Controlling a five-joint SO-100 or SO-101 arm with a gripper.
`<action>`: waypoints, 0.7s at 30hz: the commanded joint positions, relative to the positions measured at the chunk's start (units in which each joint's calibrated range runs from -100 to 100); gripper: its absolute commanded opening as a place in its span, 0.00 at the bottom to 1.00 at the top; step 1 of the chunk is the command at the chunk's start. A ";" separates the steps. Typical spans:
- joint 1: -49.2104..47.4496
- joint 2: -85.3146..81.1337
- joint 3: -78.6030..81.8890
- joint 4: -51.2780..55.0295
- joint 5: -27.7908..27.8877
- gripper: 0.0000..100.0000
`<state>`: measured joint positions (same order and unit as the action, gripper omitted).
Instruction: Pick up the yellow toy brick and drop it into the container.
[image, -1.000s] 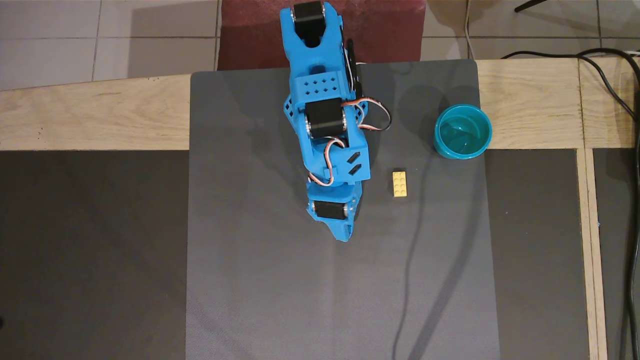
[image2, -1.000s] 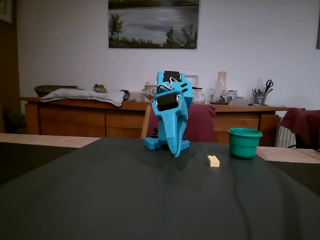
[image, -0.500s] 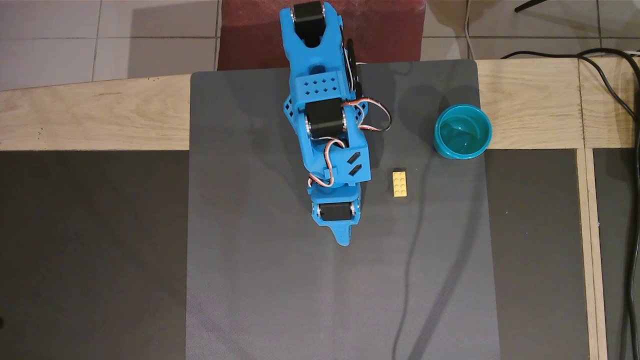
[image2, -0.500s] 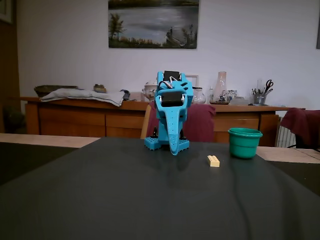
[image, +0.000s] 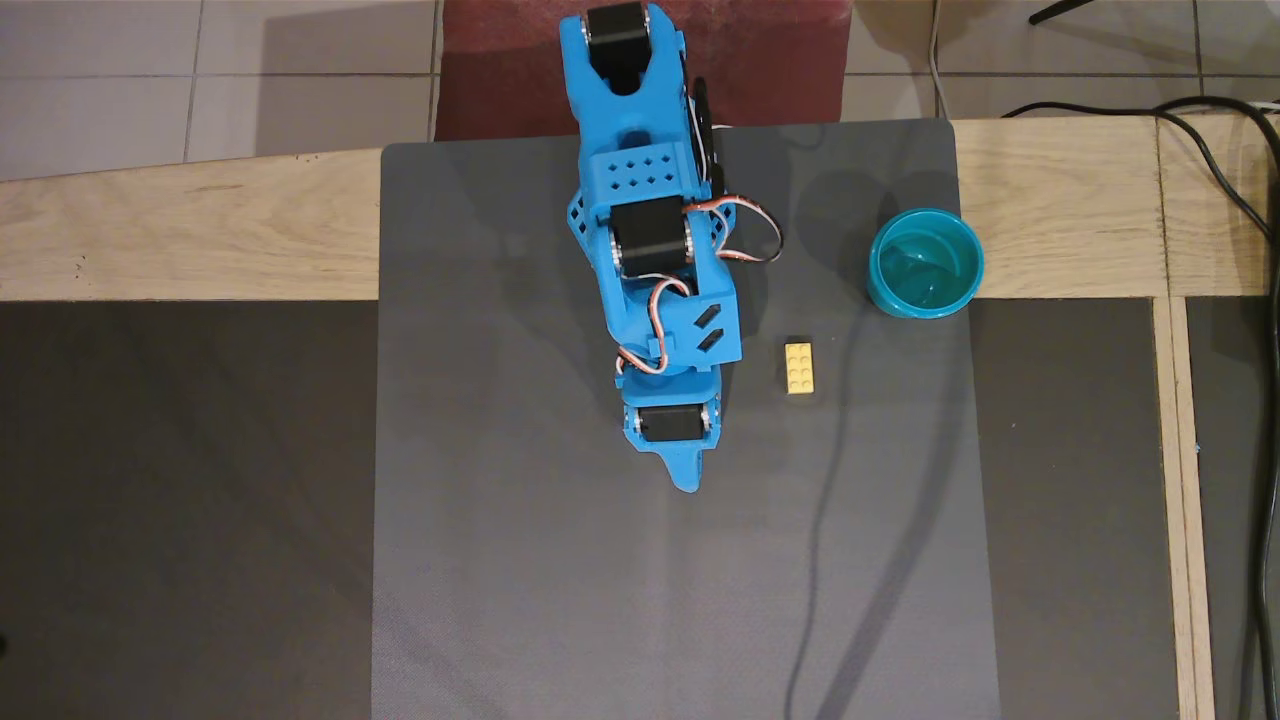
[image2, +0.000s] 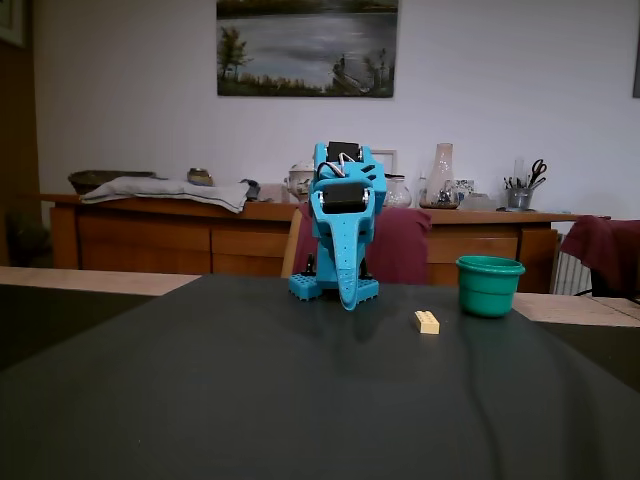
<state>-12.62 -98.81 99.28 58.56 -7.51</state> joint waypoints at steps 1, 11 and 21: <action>0.20 -0.26 -0.81 -0.67 -0.02 0.00; 0.20 -0.26 -0.81 -0.67 -0.02 0.00; 0.13 -0.26 -4.24 -0.05 0.35 0.00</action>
<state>-12.62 -98.81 98.10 58.56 -7.51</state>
